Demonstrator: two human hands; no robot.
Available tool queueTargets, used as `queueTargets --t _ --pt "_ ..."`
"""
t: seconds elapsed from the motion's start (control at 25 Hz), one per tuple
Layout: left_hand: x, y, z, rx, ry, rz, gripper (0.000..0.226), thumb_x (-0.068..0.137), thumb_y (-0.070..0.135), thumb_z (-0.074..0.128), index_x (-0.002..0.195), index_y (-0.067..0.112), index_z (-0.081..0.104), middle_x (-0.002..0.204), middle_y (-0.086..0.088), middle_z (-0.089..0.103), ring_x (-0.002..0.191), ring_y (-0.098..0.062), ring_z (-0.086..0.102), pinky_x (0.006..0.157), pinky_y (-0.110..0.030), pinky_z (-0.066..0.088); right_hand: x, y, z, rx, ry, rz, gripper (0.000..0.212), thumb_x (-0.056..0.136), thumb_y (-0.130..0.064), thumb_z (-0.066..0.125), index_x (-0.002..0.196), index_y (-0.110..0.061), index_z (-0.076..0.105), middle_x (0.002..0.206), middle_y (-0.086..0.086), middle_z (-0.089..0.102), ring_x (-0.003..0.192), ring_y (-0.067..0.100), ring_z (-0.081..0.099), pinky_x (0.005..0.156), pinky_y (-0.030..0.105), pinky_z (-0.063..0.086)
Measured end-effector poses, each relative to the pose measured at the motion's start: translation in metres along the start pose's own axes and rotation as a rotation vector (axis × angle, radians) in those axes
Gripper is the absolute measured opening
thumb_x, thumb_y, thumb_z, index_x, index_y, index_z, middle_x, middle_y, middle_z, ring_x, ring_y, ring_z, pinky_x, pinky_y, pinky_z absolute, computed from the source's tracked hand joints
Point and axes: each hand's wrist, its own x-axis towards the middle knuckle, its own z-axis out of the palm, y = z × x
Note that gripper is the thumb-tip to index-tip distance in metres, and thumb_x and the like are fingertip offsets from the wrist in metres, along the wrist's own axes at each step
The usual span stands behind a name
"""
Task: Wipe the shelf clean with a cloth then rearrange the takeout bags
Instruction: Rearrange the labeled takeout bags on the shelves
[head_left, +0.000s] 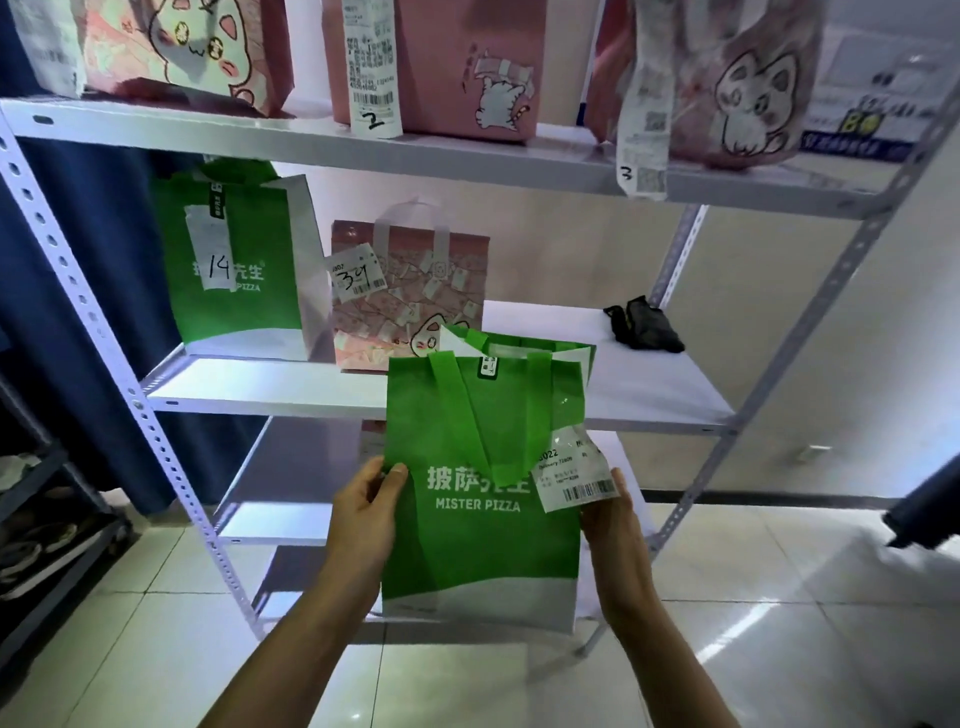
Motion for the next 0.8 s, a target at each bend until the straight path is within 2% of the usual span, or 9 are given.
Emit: queueTargets --t 0.08,0.16,0.24,0.32,0.4,0.48,0.56,0.68,0.8 --pt "-0.006 -0.012 0.009 0.004 -0.012 0.016 0.018 0.099 0.014 0.054 0.100 0.020 0.071 0.097 0.002 0.076 0.093 -0.020 0.069 0.079 -0.035 0.054 -0.002 0.007 -0.018 -0.030 0.000 0.024 0.051 0.106 -0.046 0.024 0.121 -0.020 0.066 0.113 0.006 0.076 0.111 0.020 0.069 0.103 0.049 0.051" --pt "-0.014 -0.028 0.017 0.024 0.008 0.016 0.021 0.098 0.011 0.054 0.096 0.022 0.071 0.092 0.007 0.077 0.092 -0.017 0.069 0.077 -0.031 0.051 -0.005 0.017 -0.035 -0.068 -0.036 0.043 0.048 0.108 -0.045 0.028 0.117 -0.018 0.067 0.107 0.002 0.077 0.104 0.017 0.071 0.090 0.033 0.058" --pt "-0.022 -0.047 0.026 0.049 0.012 -0.006 0.021 0.098 0.010 0.054 0.095 0.022 0.071 0.091 0.008 0.076 0.093 -0.016 0.068 0.078 -0.029 0.050 -0.007 0.031 -0.051 -0.129 -0.067 0.070 0.045 0.104 -0.049 0.035 0.112 -0.020 0.067 0.098 -0.002 0.077 0.095 0.014 0.071 0.073 0.019 0.057" --pt "-0.031 -0.066 0.037 0.091 0.018 -0.044 0.023 0.099 0.013 0.054 0.093 0.028 0.071 0.094 0.006 0.075 0.094 -0.014 0.068 0.082 -0.031 0.051 -0.003 0.051 -0.068 -0.175 -0.080 0.131 0.043 0.098 -0.050 0.038 0.113 -0.023 0.068 0.095 -0.003 0.076 0.090 0.009 0.070 0.064 0.012 0.054" --pt "-0.037 -0.085 0.052 0.112 0.035 -0.078 0.025 0.099 0.011 0.054 0.092 0.030 0.070 0.092 0.009 0.075 0.092 -0.009 0.068 0.082 -0.029 0.051 0.006 0.073 -0.088 -0.206 -0.091 0.232 0.031 0.108 -0.036 0.041 0.111 -0.020 0.068 0.103 0.003 0.074 0.088 0.002 0.070 0.062 0.010 0.053" --pt "-0.043 -0.101 0.067 0.127 0.020 -0.106 0.024 0.099 0.009 0.052 0.096 0.025 0.069 0.090 0.011 0.076 0.089 -0.006 0.069 0.080 -0.027 0.052 0.013 0.091 -0.110 -0.204 -0.111 0.329 0.026 0.108 -0.022 0.043 0.112 -0.016 0.068 0.109 0.013 0.072 0.093 0.009 0.070 0.064 0.013 0.055" --pt "-0.045 -0.122 0.081 0.165 0.006 -0.133 0.021 0.100 0.010 0.051 0.100 0.019 0.069 0.095 0.005 0.076 0.093 -0.012 0.069 0.081 -0.028 0.053 0.019 0.106 -0.128 -0.173 -0.113 0.387 0.026 0.108 -0.021 0.044 0.117 -0.018 0.068 0.115 0.016 0.071 0.103 0.022 0.069 0.072 0.021 0.059" --pt "-0.043 -0.159 0.104 0.192 0.006 -0.178 0.019 0.100 0.010 0.051 0.102 0.015 0.069 0.097 0.001 0.076 0.095 -0.017 0.069 0.083 -0.031 0.055 0.030 0.127 -0.150 -0.186 -0.121 0.415 0.029 0.107 -0.013 0.042 0.120 -0.022 0.066 0.110 0.012 0.074 0.109 0.028 0.067 0.092 0.044 0.057" --pt "-0.030 -0.189 0.129 0.182 -0.001 -0.230 0.022 0.100 0.007 0.049 0.104 0.017 0.069 0.096 0.007 0.076 0.093 -0.010 0.070 0.075 -0.020 0.053 0.050 0.149 -0.163 -0.234 -0.080 0.428 0.032 0.103 -0.004 0.045 0.113 -0.026 0.066 0.108 0.010 0.073 0.112 0.032 0.064 0.099 0.056 0.052"
